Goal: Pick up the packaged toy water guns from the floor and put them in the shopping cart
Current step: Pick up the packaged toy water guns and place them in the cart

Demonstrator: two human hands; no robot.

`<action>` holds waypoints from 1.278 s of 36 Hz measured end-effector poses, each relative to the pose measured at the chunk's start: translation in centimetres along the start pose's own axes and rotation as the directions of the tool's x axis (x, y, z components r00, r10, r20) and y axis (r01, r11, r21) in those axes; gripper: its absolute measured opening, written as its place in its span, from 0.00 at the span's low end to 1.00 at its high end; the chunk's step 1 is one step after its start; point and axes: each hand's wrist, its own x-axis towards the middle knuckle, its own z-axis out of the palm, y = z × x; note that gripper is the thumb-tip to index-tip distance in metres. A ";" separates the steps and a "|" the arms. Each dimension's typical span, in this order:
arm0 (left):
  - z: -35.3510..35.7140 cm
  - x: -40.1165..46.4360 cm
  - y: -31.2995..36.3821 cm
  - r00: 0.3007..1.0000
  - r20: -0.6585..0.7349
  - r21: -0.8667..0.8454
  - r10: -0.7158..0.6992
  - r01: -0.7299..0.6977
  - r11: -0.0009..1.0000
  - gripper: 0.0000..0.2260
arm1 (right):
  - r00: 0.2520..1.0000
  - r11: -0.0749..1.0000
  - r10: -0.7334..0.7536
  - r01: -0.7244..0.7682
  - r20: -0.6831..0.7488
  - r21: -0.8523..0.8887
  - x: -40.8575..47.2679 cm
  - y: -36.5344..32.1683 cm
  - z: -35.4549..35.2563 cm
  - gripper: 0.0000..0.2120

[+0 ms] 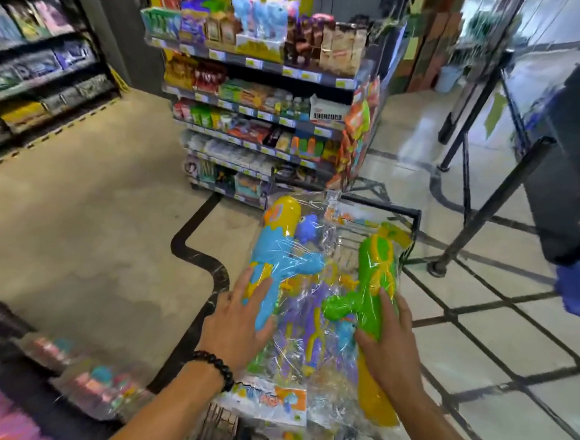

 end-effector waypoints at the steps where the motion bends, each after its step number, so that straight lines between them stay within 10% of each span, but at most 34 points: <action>1: 0.6 0.4 0.2 1.000 0.014 0.008 -0.020 0.019 1.000 0.33 | 1.000 1.000 0.001 -0.001 0.009 0.005 0.8 0.6 0.3 0.45; 46: 22.6 10.8 -8.9 0.961 0.233 0.023 -0.146 0.145 0.989 0.33 | 0.967 0.954 0.245 -0.229 0.063 -0.195 8.1 14.0 16.7 0.33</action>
